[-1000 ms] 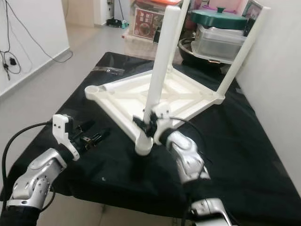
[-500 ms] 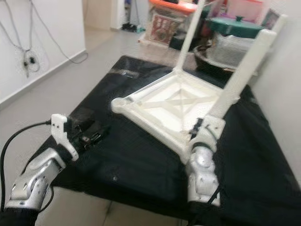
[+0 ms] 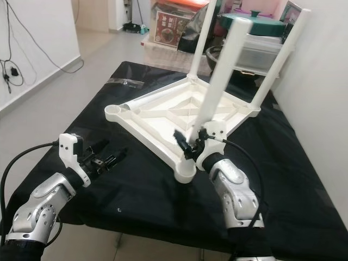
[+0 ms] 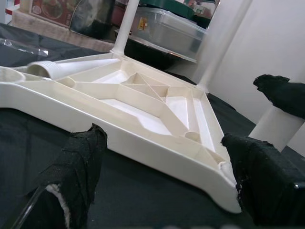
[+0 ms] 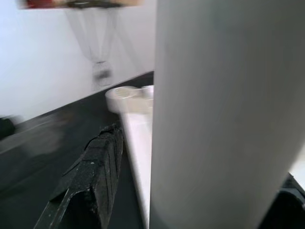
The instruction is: Building children table
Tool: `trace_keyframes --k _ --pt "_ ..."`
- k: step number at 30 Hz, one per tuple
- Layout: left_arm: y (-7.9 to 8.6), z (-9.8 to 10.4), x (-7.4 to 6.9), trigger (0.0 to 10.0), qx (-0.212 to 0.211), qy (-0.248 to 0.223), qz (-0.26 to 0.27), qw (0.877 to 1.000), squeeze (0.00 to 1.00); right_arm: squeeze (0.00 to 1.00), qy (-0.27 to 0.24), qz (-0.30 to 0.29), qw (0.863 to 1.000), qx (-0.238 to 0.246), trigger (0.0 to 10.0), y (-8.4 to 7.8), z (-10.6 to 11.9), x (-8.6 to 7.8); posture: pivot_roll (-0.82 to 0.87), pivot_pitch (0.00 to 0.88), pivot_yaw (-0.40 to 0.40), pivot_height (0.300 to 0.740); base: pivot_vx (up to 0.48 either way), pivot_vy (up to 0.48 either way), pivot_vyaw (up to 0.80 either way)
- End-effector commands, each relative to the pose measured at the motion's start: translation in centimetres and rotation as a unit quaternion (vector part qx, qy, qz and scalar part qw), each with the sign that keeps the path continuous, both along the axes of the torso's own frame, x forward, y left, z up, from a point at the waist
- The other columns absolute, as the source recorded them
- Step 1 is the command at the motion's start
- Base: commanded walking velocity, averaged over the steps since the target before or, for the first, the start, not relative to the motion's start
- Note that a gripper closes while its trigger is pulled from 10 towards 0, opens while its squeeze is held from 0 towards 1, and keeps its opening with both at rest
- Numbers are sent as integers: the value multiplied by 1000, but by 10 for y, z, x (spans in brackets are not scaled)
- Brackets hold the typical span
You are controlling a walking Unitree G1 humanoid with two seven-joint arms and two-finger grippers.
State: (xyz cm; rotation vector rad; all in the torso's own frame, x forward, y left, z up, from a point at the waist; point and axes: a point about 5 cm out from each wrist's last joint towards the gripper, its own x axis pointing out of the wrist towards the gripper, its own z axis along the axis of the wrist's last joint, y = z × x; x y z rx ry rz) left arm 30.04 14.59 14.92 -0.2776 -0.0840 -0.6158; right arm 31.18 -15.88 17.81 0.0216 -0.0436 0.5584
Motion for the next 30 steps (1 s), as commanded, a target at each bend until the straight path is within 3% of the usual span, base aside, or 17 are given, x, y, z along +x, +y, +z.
trace_keyframes --k 1,5,6,9,10,11,13,14,15,16,17,22,24,25,26,29,30 --pt "-1 -1 1 10000 7 2 -2 1000 0 0 -11 37 999 -7 10000 8 2 -3 53 0 -123 740 0 0 0" --pt "0 -2 0 10000 9 4 -1 1000 0 0 -8 63 998 -24 10000 16 -3 8 60 0 -126 740 0 0 0" --pt "0 -3 0 10000 11 4 0 1000 0 0 -9 33 999 -33 0 20 -7 17 76 0 -135 740 0 0 0" --pt "0 -3 -1 10000 13 4 2 1000 0 0 -11 9 999 -37 0 22 -9 22 76 0 -135 740 0 0 0" --pt "1 -4 -1 10000 11 5 3 1000 0 0 16 -97 995 -34 0 11 -16 33 76 0 -136 740 0 0 0" --pt "1 -4 -1 10000 11 5 3 1000 0 0 16 -97 995 -34 0 11 -16 33 76 0 -136 740 0 0 0" --pt "1 -4 -2 10000 10 5 1 1000 0 0 90 -319 944 -10 0 -24 -32 39 70 0 -131 740 0 0 0" --pt "1 -4 -2 10000 10 5 1 1000 0 0 90 -319 944 -10 0 -24 -32 39 70 0 -131 740 0 0 0" --pt "0 -4 -2 10000 11 4 1 1000 0 0 114 -394 912 -5 0 -39 -40 34 68 0 -131 740 0 0 0" --pt "0 -4 -2 10000 11 4 1 1000 0 0 114 -394 912 -5 0 -39 -40 34 68 0 -131 740 0 0 0" --pt "1 -3 -2 10000 10 4 1 1000 0 0 133 -462 877 0 0 -55 -48 21 61 0 -127 740 0 0 0" --pt "1 -2 -1 10000 6 4 -2 1000 0 0 127 -558 820 -11 0 -71 -56 -13 39 0 -110 740 0 0 0" --pt "0 -2 -1 10000 7 4 -3 1000 0 0 125 -560 819 -11 0 -68 -56 -18 39 0 -110 740 0 0 0" --pt "0 -1 -1 10000 6 4 -5 1000 0 0 127 -514 848 22 10000 -55 -54 -18 33 0 -107 740 0 0 0" --pt "0 -1 -1 10000 6 4 -5 1000 0 0 127 -514 848 22 10000 -55 -54 -18 33 0 -107 740 0 0 0" --pt "0 -1 -1 10000 8 4 -8 1000 0 0 75 -365 922 108 10000 -20 -30 -13 22 0 -101 740 0 0 0" --pt "0 -1 -1 10000 8 4 -8 1000 0 0 75 -365 922 108 10000 -20 -30 -13 22 0 -101 740 0 0 0"
